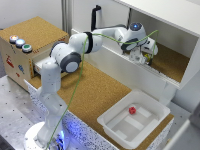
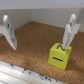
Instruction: Put the grasped yellow block inside the right cabinet
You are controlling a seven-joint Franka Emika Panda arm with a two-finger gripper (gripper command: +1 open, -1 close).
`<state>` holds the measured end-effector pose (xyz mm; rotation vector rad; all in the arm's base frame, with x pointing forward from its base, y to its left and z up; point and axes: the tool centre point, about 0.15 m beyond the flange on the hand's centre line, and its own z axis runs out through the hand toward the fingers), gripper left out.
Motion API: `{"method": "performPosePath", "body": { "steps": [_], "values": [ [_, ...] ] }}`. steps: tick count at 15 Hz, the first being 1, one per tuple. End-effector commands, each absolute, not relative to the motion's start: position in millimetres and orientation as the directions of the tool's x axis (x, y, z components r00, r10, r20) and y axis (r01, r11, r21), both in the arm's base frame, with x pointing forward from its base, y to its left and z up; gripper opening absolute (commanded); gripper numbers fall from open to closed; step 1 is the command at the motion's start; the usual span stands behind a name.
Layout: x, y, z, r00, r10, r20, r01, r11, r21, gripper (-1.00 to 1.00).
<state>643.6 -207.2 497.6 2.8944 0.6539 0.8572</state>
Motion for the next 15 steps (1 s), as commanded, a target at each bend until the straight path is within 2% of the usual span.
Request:
{"method": "performPosePath", "body": {
  "steps": [1,5,8,10,11,15],
  "values": [
    [547,-239,527,0.6,0.495,0.628,0.489,-0.849,0.202,1.0],
    [495,-265,548,0.643,0.492,0.588,0.398,-0.87,0.292,1.0],
    [459,-278,540,0.704,0.473,0.529,0.357,-0.88,0.313,1.0],
    [434,-288,529,0.763,0.409,0.5,0.291,-0.909,0.299,1.0],
    [422,-288,524,0.789,0.363,0.496,0.26,-0.928,0.266,1.0],
    [422,-288,524,0.789,0.363,0.496,0.26,-0.928,0.266,1.0]
  ]
}}
